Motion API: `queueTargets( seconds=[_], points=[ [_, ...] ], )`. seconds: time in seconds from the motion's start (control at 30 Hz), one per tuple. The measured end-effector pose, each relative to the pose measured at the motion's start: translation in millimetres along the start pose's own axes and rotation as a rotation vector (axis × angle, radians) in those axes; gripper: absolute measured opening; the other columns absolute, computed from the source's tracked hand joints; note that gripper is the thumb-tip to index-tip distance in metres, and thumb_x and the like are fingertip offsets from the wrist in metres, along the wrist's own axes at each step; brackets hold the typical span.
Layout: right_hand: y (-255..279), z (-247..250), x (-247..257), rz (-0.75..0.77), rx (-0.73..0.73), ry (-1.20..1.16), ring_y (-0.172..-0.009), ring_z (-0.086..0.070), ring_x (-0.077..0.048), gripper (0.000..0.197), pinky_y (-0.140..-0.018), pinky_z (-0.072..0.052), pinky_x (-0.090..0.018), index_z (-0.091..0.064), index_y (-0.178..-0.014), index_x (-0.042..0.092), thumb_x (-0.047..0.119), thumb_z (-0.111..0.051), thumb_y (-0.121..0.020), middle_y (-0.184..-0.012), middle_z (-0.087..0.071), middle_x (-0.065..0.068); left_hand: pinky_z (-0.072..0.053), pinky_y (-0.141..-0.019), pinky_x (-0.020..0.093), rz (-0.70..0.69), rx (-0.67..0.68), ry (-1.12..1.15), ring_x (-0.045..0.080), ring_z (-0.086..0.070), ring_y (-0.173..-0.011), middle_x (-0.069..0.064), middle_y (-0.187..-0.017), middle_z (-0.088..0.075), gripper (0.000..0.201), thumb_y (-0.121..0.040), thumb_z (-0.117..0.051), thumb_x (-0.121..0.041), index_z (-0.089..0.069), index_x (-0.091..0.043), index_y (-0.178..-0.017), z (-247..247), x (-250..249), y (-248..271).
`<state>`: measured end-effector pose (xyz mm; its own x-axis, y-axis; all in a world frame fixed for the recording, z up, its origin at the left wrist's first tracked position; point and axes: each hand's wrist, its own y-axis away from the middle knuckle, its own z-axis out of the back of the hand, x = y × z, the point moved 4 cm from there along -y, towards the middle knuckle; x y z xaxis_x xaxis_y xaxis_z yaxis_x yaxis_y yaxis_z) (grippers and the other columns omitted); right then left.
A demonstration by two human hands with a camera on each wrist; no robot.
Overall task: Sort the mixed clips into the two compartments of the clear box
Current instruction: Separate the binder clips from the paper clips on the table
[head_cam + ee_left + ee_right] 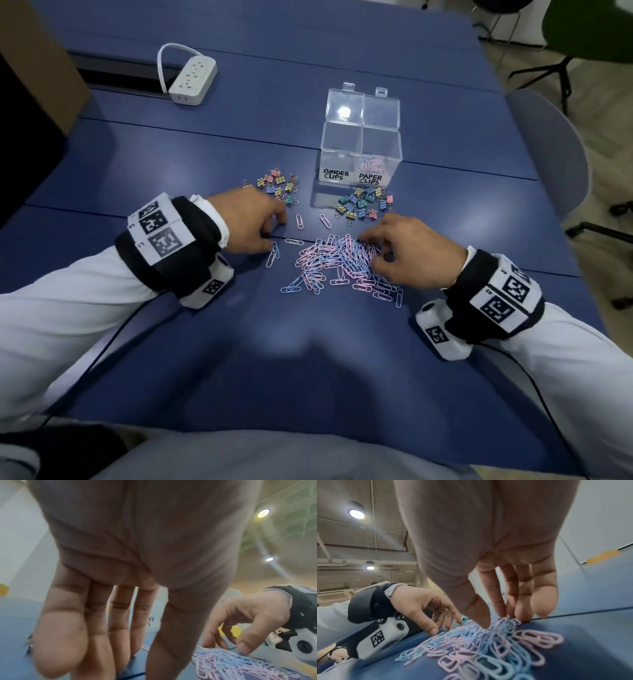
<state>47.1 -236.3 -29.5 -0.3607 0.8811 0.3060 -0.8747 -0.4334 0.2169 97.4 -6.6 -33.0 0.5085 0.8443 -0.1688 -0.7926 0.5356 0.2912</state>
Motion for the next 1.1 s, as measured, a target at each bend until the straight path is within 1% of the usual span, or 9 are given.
queueTargets(
  seconds=[0.13,0.2,0.3,0.37,0.43,0.53,0.77,0.93,1.1],
  points=[
    [-6.7,0.1,8.9,0.016,-0.029,-0.013,-0.082,-0.055,-0.013,0.037,-0.086,-0.051,-0.035,-0.063,-0.120,0.020,0.024,-0.059,-0.084,-0.105,-0.058,-0.004,-0.045,-0.075,0.019,-0.089,0.034,0.102,-0.002,-0.051,-0.064,-0.007,-0.094,-0.066,0.037,-0.078,-0.070,-0.020,-0.063,-0.024,-0.115,-7.4,-16.9,-5.8],
    [-11.9,2.6,10.1,0.011,-0.056,-0.024,-0.080,-0.059,-0.015,0.039,-0.084,-0.053,-0.037,-0.062,-0.121,0.019,0.024,-0.059,-0.083,-0.106,-0.057,-0.004,-0.042,-0.074,0.018,-0.136,0.032,0.128,-0.010,-0.047,-0.063,-0.008,-0.095,-0.064,0.036,-0.079,-0.069,-0.018,-0.065,-0.026,-0.113,-7.8,-26.3,-11.0],
    [-16.8,2.1,12.2,0.027,-0.005,0.011,-0.090,-0.058,-0.017,0.044,-0.088,-0.051,-0.038,-0.059,-0.126,0.020,0.023,-0.061,-0.082,-0.109,-0.056,-0.005,-0.045,-0.080,0.024,-0.150,-0.018,0.105,-0.001,-0.047,-0.068,-0.003,-0.105,-0.062,0.038,-0.080,-0.070,-0.020,-0.062,-0.024,-0.117,-1.1,-33.5,-19.6],
    [-15.9,-1.3,15.1,0.062,0.034,0.027,-0.092,-0.053,-0.015,0.043,-0.088,-0.050,-0.037,-0.059,-0.126,0.021,0.020,-0.060,-0.083,-0.109,-0.055,-0.005,-0.048,-0.089,0.035,-0.131,-0.049,0.049,0.013,-0.052,-0.085,0.002,-0.112,-0.056,0.045,-0.082,-0.067,-0.022,-0.057,-0.024,-0.126,3.3,-35.0,-24.1],
    [-13.2,-3.7,16.9,0.090,0.050,0.016,-0.092,-0.053,-0.014,0.043,-0.087,-0.049,-0.035,-0.058,-0.127,0.023,0.020,-0.060,-0.084,-0.109,-0.055,-0.004,-0.049,-0.091,0.042,-0.125,-0.022,-0.023,0.022,-0.053,-0.104,0.004,-0.120,-0.050,0.051,-0.084,-0.061,-0.021,-0.050,-0.027,-0.134,3.1,-36.8,-25.3],
    [-10.1,1.1,12.4,0.074,0.012,-0.012,-0.089,-0.059,-0.013,0.044,-0.086,-0.051,-0.034,-0.058,-0.127,0.023,0.023,-0.063,-0.084,-0.112,-0.055,-0.001,-0.049,-0.091,0.044,-0.155,0.040,-0.080,0.026,-0.051,-0.113,0.005,-0.126,-0.047,0.054,-0.087,-0.053,-0.018,-0.045,-0.030,-0.138,-0.8,-41.4,-22.7],
    [-5.2,2.6,5.2,0.046,0.040,0.065,-0.084,-0.050,-0.012,0.049,-0.080,-0.046,-0.028,-0.063,-0.122,0.023,0.045,-0.070,-0.078,-0.102,-0.059,-0.002,-0.045,-0.085,0.027,-0.274,0.034,0.036,0.015,-0.055,-0.091,0.002,-0.113,-0.057,0.037,-0.092,-0.054,-0.029,-0.057,-0.027,-0.129,-3.5,-55.2,-15.7],
    [-11.2,-1.0,12.8,0.040,-0.003,0.041,-0.089,-0.060,-0.018,0.037,-0.081,-0.047,-0.028,-0.069,-0.113,0.020,0.038,-0.071,-0.081,-0.099,-0.068,-0.004,-0.045,-0.077,0.024,-0.284,0.027,0.001,0.010,-0.049,-0.080,0.000,-0.109,-0.060,0.047,-0.085,-0.063,-0.045,-0.058,-0.024,-0.126,-0.9,-58.6,-20.9],
    [-16.2,-1.0,11.4,0.019,-0.027,0.020,-0.088,-0.065,-0.017,0.023,-0.080,-0.049,-0.025,-0.073,-0.106,0.019,0.025,-0.068,-0.085,-0.098,-0.073,-0.002,-0.039,-0.072,0.022,-0.291,0.002,-0.005,0.009,-0.047,-0.078,-0.003,-0.106,-0.063,0.046,-0.081,-0.067,-0.046,-0.061,-0.024,-0.121,-1.8,-61.3,-24.2]
  ],
)
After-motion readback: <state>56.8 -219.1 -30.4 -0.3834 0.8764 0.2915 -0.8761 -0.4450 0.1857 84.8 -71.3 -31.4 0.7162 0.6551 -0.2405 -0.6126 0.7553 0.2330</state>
